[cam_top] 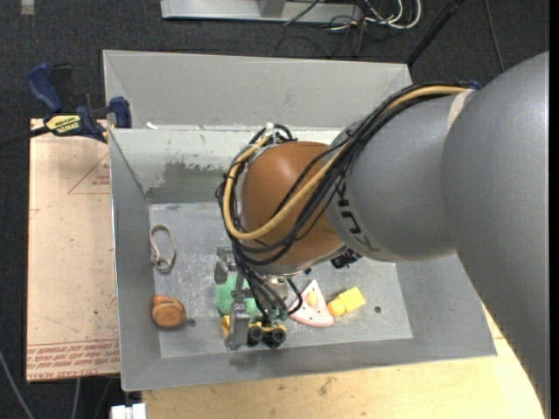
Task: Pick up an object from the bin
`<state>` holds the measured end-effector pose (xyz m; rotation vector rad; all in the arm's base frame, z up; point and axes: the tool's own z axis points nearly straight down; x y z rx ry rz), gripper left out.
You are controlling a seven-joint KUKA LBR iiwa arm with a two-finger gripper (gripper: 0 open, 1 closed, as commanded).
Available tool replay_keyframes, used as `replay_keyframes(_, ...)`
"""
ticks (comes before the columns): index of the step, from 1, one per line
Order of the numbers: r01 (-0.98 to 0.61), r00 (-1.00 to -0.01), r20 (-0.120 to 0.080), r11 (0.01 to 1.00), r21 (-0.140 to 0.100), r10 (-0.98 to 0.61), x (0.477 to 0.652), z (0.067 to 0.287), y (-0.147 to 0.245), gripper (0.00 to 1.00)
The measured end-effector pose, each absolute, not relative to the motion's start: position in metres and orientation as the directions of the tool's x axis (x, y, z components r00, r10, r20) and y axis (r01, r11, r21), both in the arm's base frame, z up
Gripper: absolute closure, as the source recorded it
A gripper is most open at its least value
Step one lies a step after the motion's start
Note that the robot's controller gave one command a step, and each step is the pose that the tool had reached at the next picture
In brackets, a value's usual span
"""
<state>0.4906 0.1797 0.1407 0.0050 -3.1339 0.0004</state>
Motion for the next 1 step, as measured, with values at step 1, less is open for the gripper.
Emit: replay_keyframes(1,0.000,-1.000,0.000,1.000,0.001,0.000,0.4928,0.1446,0.1790,0.00)
